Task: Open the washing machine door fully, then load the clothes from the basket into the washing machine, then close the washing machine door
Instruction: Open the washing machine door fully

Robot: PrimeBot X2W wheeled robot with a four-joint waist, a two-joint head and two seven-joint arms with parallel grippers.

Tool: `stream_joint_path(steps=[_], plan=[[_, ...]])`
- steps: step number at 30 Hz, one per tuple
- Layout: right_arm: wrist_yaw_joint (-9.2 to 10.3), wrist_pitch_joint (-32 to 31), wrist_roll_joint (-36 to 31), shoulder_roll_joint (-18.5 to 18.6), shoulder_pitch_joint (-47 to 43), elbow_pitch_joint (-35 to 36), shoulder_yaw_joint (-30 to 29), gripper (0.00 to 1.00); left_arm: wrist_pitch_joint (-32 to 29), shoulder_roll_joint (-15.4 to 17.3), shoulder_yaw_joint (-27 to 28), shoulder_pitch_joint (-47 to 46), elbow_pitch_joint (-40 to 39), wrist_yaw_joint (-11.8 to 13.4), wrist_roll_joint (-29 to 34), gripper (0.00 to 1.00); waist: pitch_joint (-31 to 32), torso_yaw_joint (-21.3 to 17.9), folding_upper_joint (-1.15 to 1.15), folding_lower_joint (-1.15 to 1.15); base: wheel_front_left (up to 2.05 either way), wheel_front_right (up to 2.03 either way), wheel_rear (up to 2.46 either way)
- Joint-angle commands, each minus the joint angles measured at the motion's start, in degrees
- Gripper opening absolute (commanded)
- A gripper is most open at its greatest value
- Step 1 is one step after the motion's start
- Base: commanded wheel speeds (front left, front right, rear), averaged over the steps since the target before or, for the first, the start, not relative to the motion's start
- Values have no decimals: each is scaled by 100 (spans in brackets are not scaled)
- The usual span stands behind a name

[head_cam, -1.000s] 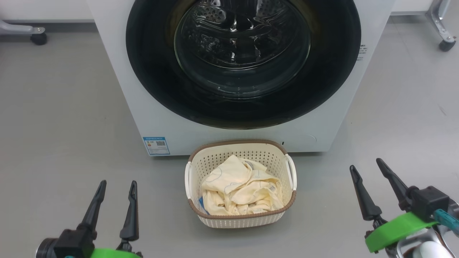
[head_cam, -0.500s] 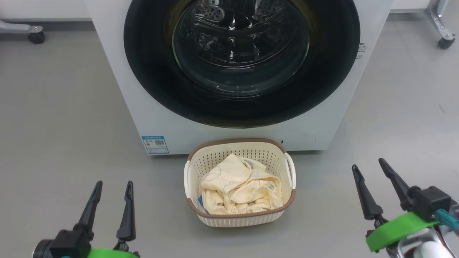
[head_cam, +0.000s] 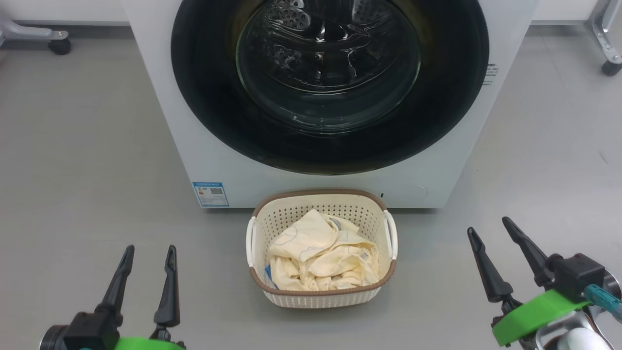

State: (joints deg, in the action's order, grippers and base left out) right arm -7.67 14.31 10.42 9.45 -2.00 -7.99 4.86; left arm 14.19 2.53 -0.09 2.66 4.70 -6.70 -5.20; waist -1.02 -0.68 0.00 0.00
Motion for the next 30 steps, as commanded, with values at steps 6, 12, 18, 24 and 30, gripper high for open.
stream_joint_path(steps=[6,12,18,24,30], plan=[[19,69,-46,128,206,147,71,100,81,34,165,-201,-212,-21,-39,100,-14,-36,0,0,123,123,-246],[19,69,-32,131,207,147,73,100,81,34,157,-208,-207,-24,-40,100,-27,-79,0,0,123,123,-246],[19,69,-23,127,210,137,71,100,81,34,151,-208,-209,-25,-52,100,-33,-110,0,0,123,123,-246],[19,69,-10,108,197,156,54,100,81,34,169,-201,-279,24,-138,100,-27,-113,0,0,106,106,-212],[19,69,38,100,201,185,44,100,81,34,116,-201,-260,-3,-104,100,-43,-108,0,0,59,59,-119]])
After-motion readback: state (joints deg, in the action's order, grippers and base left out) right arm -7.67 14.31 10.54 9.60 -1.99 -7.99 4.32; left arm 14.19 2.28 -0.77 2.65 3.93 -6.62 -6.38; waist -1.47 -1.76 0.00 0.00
